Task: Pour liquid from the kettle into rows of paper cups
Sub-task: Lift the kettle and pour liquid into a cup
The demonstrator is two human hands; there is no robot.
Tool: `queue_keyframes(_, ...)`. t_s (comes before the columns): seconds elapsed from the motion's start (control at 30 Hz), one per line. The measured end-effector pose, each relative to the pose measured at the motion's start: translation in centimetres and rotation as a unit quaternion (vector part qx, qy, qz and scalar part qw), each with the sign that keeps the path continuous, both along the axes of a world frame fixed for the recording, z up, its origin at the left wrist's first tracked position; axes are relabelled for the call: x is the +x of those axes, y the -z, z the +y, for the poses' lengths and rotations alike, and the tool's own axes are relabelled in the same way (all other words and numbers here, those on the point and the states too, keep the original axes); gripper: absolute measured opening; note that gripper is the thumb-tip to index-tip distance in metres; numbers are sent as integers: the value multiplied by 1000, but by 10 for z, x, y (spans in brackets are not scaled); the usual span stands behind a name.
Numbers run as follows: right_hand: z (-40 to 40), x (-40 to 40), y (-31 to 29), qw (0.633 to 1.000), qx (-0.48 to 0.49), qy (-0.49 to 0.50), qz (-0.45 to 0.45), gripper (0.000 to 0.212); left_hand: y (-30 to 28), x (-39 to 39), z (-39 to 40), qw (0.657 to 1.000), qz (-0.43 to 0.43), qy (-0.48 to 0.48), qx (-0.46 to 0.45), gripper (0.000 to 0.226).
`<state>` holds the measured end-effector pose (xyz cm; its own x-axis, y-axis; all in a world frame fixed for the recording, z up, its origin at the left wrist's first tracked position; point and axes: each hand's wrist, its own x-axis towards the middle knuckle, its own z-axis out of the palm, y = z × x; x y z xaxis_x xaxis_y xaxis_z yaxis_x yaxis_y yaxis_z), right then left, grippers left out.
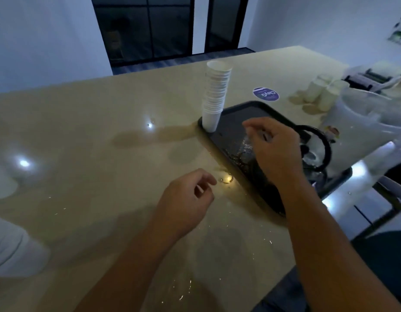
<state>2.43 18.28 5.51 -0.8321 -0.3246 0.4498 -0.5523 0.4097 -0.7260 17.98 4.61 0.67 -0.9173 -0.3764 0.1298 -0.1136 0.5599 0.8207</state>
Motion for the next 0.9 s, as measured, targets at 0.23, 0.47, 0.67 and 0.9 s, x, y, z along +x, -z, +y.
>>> queue_keyframes(0.23,53,-71,1,981,98,168,22,25,5,-80,21,995,-55,66,-58,19)
queue_keyframes(0.47,94,-101,14,979,43,165,-109,32,-8,-140,55,989,-26,123,-81,33)
queue_keyframes(0.67,98,-108,21,984,25,126,-121,26,-8,-148,63,988,-43,124,-82,33)
queue_keyframes(0.9,96,-109,18,987,25,111,-116,24,-8,-121,41,989,-74,91,-93,36)
